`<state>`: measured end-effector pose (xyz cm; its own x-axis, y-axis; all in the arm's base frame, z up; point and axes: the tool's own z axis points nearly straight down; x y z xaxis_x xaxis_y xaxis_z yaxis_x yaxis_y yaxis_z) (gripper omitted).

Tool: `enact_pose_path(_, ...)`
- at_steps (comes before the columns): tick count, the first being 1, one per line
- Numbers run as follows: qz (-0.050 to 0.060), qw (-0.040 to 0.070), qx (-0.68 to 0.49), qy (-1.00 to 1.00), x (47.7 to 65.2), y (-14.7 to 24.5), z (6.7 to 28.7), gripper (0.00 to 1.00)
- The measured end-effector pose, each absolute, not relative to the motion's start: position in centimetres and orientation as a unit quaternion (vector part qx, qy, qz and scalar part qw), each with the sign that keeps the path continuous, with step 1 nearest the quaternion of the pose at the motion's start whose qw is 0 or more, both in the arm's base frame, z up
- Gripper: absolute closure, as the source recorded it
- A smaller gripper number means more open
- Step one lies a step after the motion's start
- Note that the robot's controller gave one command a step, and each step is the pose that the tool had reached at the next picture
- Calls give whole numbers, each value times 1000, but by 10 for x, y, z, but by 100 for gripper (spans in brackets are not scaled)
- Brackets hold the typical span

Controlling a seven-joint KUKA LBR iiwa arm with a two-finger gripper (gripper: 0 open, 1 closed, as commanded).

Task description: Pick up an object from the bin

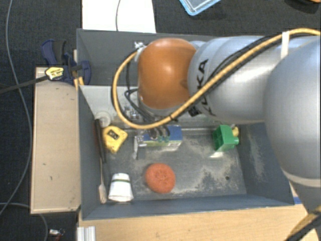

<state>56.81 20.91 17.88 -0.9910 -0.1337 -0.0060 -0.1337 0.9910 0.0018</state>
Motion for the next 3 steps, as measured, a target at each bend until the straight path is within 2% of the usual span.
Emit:
enact_pose_path(1, 2, 7, -86, 996, 574, 176, 113, 0)
enact_pose_path(2, 1, 5, -205, 979, 572, 164, 81, 0)
enact_pose_path(3, 1, 6, -268, 963, 546, 141, 77, 0)
